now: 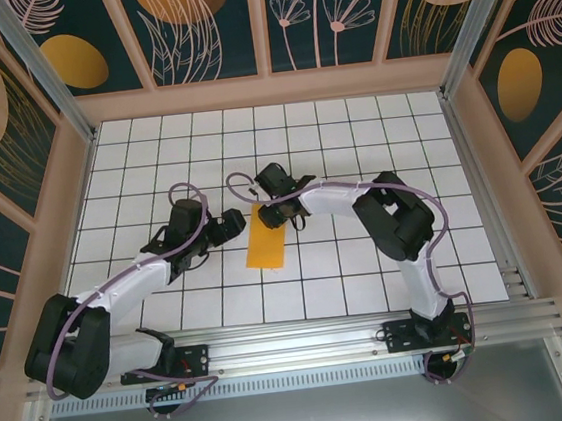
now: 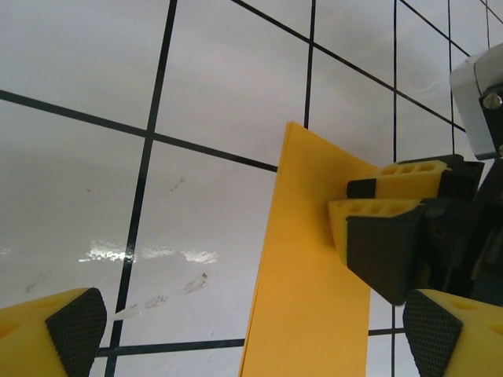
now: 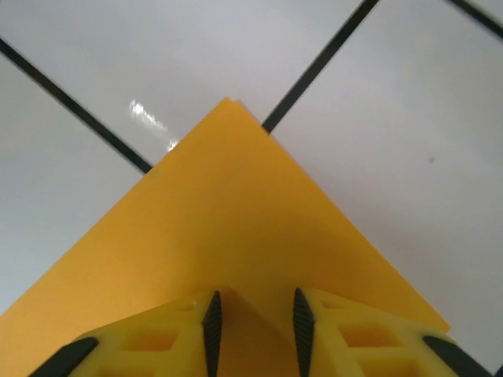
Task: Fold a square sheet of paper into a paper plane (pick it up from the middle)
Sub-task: Move the square sheet of paper to the center of the table, then fold the triangle a second time at the center of the table.
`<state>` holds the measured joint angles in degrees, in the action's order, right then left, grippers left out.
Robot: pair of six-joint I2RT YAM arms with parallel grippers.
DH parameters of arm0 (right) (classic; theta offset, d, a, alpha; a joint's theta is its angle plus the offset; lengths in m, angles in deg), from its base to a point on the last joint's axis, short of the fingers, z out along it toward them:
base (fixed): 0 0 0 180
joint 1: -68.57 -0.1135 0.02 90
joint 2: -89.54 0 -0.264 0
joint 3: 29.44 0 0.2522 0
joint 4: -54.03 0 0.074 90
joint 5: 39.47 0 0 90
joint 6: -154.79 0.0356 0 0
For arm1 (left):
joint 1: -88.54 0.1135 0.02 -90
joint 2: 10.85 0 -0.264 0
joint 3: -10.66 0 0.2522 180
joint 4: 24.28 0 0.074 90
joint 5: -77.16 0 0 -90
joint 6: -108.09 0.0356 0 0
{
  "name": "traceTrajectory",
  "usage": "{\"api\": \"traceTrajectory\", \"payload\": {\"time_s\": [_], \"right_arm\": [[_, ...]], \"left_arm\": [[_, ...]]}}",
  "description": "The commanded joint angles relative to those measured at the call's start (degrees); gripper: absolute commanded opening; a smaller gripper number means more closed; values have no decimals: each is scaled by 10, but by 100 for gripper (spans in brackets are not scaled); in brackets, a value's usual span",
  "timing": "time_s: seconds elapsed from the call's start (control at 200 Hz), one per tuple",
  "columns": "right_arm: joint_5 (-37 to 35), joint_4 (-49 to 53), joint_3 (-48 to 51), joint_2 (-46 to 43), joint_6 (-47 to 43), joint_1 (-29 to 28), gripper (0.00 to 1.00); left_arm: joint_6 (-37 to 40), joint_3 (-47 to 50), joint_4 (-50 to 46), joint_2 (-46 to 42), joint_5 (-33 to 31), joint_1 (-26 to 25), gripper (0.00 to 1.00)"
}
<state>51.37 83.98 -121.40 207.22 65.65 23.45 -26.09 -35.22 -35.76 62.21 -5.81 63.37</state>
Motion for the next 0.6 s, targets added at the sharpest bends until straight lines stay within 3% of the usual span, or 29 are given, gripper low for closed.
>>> {"api": "traceTrajectory", "payload": {"time_s": [0.0,0.11,0.21,0.595], "right_arm": [[-4,32,0,-60,103,-1,37],[-2,3,25,-96,255,-1,43],[-11,23,28,-96,331,-10,43],[-37,80,-36,-5,383,-9,43]], "left_arm": [[-12,9,-16,-9,19,3,99],[-28,24,3,-15,61,3,98],[-47,43,23,-25,93,3,96],[-74,63,24,-2,159,-5,82]]}}
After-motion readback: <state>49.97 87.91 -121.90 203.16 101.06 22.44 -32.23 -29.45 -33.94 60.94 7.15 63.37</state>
